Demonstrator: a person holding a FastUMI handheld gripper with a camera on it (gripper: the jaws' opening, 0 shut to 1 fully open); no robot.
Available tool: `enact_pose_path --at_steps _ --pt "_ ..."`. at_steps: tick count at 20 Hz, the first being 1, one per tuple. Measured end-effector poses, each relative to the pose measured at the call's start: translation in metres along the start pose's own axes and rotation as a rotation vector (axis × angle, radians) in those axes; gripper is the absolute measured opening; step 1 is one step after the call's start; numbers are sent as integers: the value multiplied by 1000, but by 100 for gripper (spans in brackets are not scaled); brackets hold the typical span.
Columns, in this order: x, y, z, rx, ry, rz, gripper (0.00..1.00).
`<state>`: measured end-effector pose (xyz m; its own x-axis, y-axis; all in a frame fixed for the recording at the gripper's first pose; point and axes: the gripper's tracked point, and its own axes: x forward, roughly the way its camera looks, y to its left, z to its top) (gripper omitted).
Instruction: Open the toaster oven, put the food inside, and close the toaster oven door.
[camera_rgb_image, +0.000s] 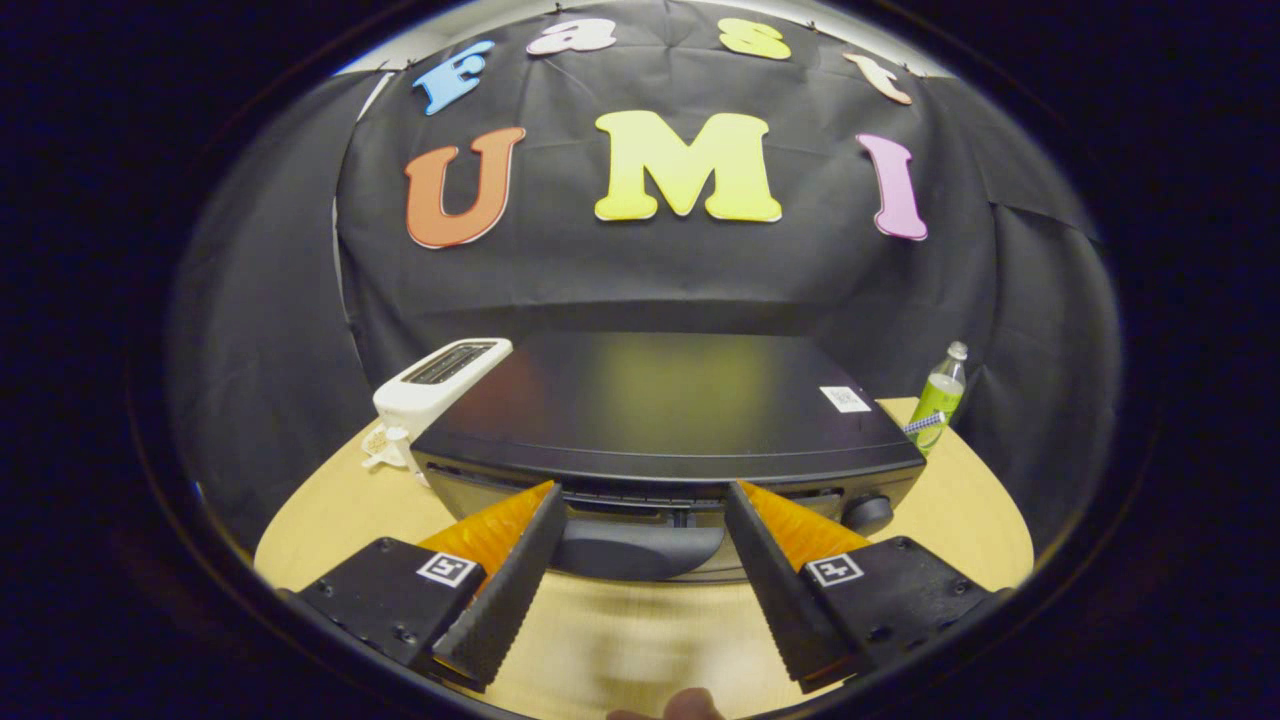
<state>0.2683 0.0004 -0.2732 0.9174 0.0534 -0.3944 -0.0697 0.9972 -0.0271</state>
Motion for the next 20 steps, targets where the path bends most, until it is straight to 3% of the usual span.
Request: enact_pose_path --at_steps 10,14,15,18,20 --pt "-57 2 -100 -96 117 -7 100" --pt "-57 -4 -144 -45 252 11 100" --pt "-64 -2 -132 -44 211 21 100" --pt "-75 10 -30 -92 -40 50 100" --pt "-48 16 5 -72 -70 61 100"
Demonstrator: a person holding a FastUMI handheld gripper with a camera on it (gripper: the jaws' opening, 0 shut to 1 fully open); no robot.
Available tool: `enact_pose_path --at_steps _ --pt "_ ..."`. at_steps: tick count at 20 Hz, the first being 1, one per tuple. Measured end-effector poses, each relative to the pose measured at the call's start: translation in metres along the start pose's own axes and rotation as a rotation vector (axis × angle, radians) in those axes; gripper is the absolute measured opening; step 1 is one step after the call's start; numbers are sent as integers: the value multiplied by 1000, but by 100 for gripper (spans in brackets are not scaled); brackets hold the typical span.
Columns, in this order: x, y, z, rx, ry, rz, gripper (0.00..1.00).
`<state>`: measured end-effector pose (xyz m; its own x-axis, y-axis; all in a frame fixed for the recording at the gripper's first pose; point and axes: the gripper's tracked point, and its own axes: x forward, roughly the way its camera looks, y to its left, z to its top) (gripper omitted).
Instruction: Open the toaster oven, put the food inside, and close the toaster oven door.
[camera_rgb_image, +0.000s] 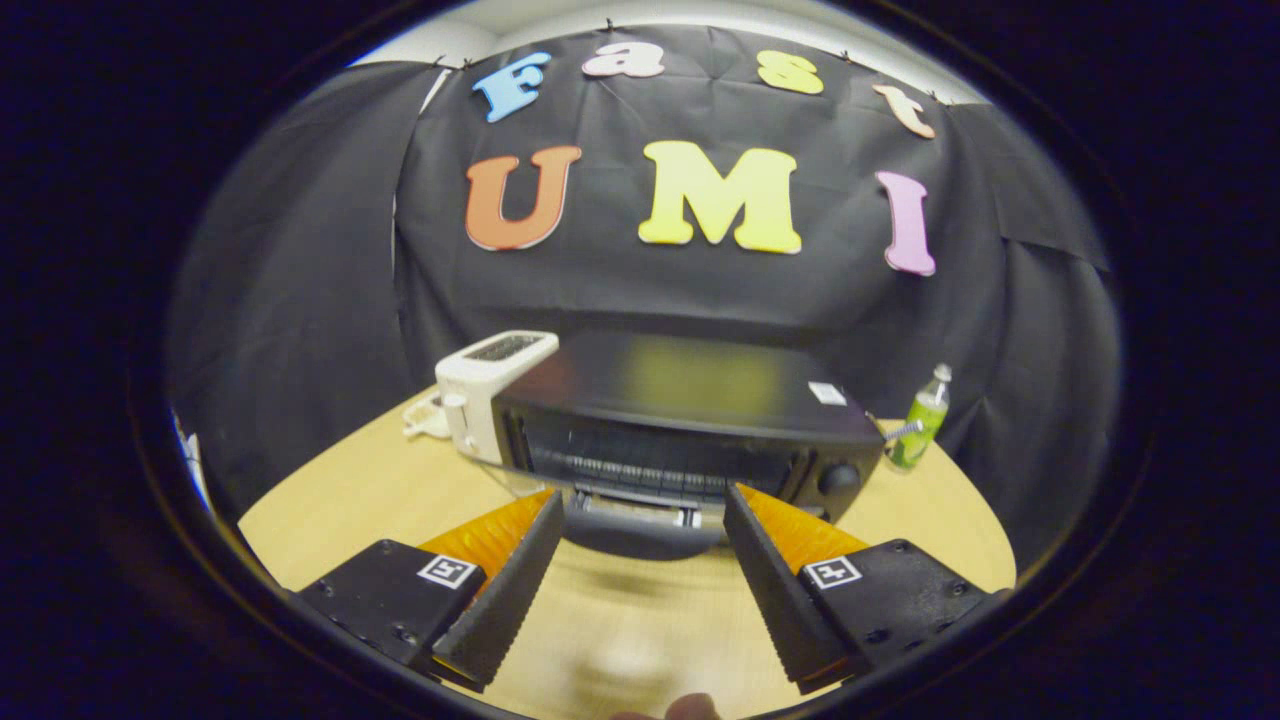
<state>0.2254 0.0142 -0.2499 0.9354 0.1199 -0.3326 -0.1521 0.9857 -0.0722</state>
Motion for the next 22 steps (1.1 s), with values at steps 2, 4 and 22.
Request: enact_pose_path --at_steps 2,4,22 --pt "26 -11 9 34 23 -33 100" --pt "38 -16 21 42 13 -56 100" --pt "14 -11 -50 55 143 -113 100"
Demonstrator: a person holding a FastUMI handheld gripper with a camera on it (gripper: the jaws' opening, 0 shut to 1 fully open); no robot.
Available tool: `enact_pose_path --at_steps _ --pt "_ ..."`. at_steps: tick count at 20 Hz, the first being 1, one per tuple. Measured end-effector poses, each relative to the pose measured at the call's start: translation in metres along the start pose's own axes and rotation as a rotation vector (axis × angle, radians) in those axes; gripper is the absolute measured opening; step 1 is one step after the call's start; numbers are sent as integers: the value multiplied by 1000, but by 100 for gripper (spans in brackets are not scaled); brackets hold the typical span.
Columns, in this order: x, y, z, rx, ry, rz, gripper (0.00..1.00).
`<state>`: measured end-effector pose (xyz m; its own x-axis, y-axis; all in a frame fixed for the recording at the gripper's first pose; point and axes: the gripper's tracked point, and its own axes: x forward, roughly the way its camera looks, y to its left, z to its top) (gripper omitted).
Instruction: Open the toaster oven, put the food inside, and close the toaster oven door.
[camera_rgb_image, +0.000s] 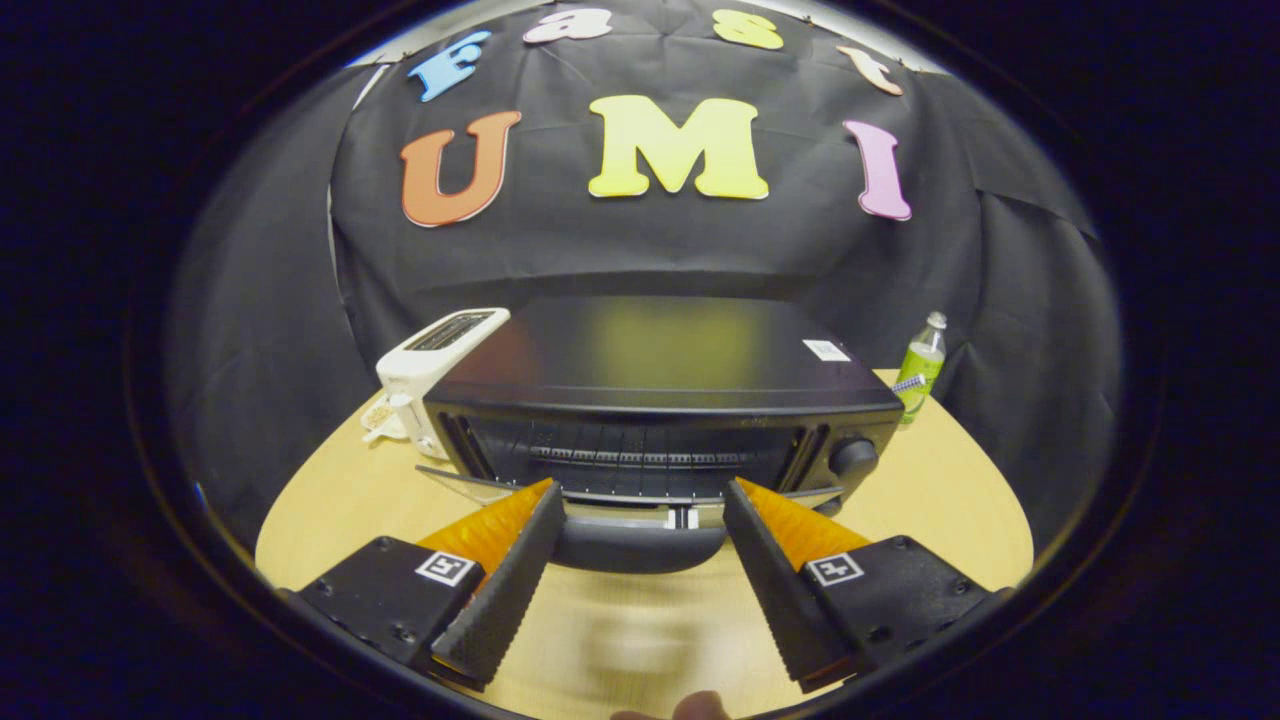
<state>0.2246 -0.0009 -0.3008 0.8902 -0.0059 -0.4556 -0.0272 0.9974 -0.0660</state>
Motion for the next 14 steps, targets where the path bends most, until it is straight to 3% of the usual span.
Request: enact_pose_path --at_steps 4,10,14 --pt "-19 2 -46 -12 44 -20 100" --pt "-19 4 -121 -35 194 13 100" --pt "-15 -1 -109 -52 176 19 100"
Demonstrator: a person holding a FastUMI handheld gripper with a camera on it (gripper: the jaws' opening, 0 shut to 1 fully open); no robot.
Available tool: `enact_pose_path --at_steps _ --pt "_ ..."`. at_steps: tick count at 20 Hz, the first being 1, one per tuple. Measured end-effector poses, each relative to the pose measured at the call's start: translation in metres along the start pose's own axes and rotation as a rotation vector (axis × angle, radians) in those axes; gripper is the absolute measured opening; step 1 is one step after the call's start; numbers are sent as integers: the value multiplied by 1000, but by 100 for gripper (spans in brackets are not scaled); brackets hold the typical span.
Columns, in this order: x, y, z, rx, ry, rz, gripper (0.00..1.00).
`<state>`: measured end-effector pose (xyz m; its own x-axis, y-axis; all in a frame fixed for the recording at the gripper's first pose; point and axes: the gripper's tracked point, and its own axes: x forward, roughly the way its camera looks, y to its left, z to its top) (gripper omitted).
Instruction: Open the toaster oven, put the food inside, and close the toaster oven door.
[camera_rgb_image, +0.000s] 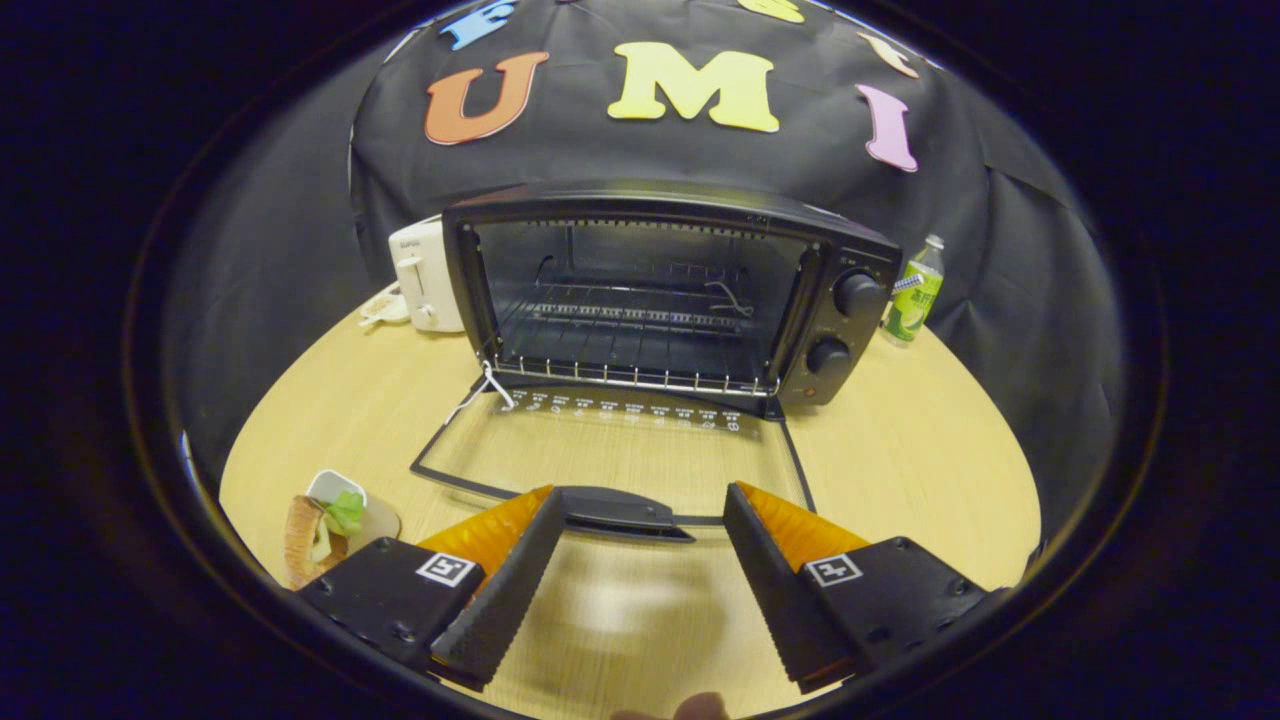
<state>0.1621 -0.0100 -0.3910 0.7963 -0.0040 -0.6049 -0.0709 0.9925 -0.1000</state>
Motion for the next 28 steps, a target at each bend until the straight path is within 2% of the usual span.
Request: enact_pose_path --at_steps 5,10,13,17,22,28 --pt "-37 5 21 -29 -3 110 100" --pt "-95 17 36 11 83 337 100" --pt "-122 29 43 151 162 458 100" --pt "-138 73 17 358 366 623 100" --pt "-127 121 -18 479 571 724 92" --pt "-116 160 -39 513 702 784 81"
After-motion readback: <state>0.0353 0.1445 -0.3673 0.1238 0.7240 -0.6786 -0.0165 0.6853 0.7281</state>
